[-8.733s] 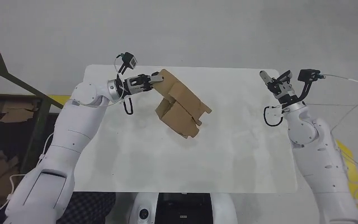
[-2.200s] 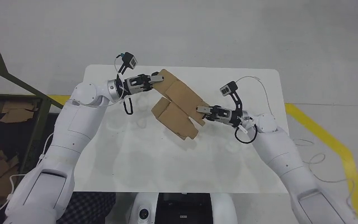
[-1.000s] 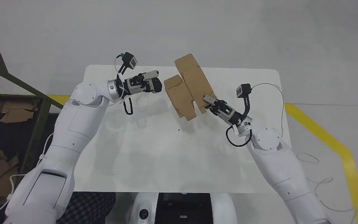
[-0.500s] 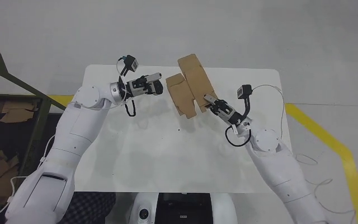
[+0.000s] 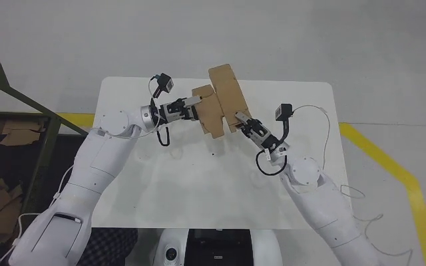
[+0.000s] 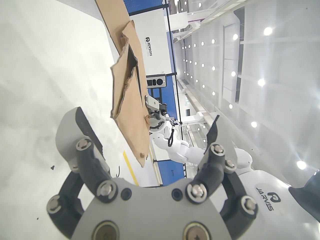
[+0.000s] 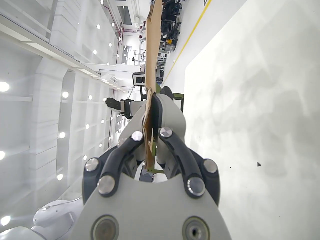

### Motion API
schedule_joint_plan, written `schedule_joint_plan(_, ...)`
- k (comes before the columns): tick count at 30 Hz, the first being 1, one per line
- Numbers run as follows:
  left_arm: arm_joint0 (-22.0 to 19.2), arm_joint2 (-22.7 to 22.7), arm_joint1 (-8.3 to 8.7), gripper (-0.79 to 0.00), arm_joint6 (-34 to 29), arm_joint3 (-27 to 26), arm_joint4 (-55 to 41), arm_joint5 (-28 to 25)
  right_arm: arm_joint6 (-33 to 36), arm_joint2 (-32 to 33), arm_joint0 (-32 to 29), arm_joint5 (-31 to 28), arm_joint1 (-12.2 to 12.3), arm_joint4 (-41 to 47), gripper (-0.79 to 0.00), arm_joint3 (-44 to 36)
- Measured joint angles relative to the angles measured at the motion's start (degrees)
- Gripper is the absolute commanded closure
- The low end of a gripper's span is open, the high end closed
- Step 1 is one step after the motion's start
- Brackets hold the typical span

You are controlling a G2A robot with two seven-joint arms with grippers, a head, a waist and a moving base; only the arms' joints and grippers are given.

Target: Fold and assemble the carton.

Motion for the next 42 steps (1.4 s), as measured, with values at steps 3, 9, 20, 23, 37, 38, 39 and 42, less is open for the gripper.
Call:
schedule_joint_plan(3, 0.26, 0.16, -0.1, -0.785, 0.49, -0.48, 0.57, 0.05, -0.69, -0.23, 0.11, -0.3, -0.34, 0.74, 0.0, 0.34)
schedule_joint_plan(9, 0.44, 0.35, -0.3, -0.76, 1.36, -1.07, 1.37, 1.01, -2.24, -0.64, 0.14, -1.47, -0.97, 1.11, 0.0, 0.74)
schedule_joint_plan(20, 0.69, 0.28, -0.54, -0.237, 2.15, -1.19, 2.27, 3.05, -3.75, -1.84, 0.28, -1.89, -2.05, 0.45, 0.0, 0.86)
schedule_joint_plan(23, 0.72, 0.46, -0.68, -0.194, 2.42, -1.19, 2.37, 3.29, -4.11, -2.01, 0.06, -2.07, -2.27, 0.05, 0.0, 0.69)
schedule_joint_plan(37, 0.13, -0.8, -0.85, 0.0, 1.56, 0.24, 1.6, 4.06, -3.56, -0.07, -2.46, -4.59, -2.53, -1.54, -0.785, -0.89)
schedule_joint_plan(38, 0.03, -1.07, -0.82, 0.0, 1.19, 0.5, 1.29, 4.09, -2.92, 0.44, -2.79, -4.61, -2.4, -1.75, -0.785, -1.05)
schedule_joint_plan(39, -0.12, -1.42, -0.77, 0.0, 0.48, 0.84, 0.83, 4.1, -2.0, 1.17, -3.19, -4.55, -2.21, -2.02, -0.785, -1.2)
schedule_joint_plan(42, -0.57, -2.22, -0.67, 0.0, -2.57, 1.79, -1.13, 3.9, 1.18, 3.06, -3.76, -4.36, -1.72, -2.02, -0.785, -1.2)
